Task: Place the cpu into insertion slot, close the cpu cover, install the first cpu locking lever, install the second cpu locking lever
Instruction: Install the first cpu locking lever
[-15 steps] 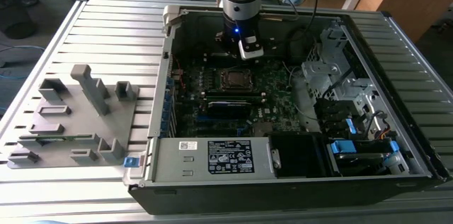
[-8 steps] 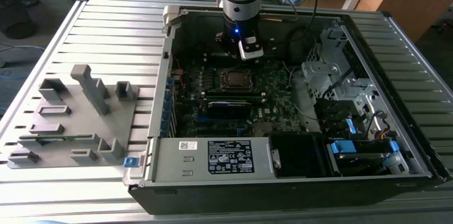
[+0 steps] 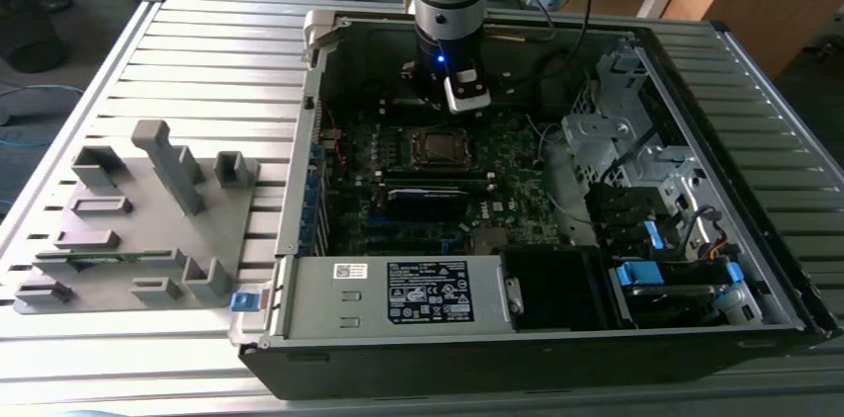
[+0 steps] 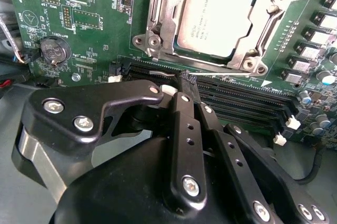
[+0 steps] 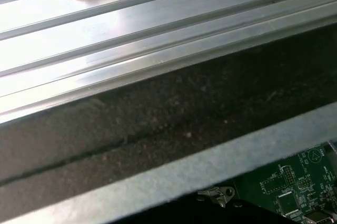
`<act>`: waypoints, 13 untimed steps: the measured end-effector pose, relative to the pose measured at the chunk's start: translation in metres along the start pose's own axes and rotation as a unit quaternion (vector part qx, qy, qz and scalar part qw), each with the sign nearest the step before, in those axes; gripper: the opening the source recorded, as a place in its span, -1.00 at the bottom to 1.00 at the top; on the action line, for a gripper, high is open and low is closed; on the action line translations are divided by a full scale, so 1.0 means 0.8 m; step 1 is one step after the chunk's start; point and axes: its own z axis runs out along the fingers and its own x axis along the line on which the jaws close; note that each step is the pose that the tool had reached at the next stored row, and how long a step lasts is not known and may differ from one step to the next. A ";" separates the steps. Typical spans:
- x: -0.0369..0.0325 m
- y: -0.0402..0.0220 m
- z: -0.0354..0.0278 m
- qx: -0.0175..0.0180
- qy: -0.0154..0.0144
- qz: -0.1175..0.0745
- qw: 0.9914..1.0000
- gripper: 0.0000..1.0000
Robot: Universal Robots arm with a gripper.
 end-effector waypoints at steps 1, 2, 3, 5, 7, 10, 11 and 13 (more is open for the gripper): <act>0.0000 0.0000 0.0003 0.001 0.000 0.000 1.000 -0.79; 0.0001 -0.0001 0.0006 0.002 -0.001 0.000 1.000 -0.79; 0.0001 -0.0002 0.0010 0.002 -0.001 0.000 1.000 -0.79; 0.0001 -0.0003 0.0016 0.004 -0.001 -0.001 1.000 -0.79; 0.0001 -0.0005 0.0022 0.005 -0.002 -0.001 1.000 -0.79; 0.0001 -0.0010 0.0028 0.007 -0.002 -0.001 1.000 -0.79; 0.0000 -0.0012 0.0031 0.007 -0.002 -0.001 1.000 -0.79; -0.0002 -0.0016 0.0037 0.008 -0.003 -0.001 1.000 -0.79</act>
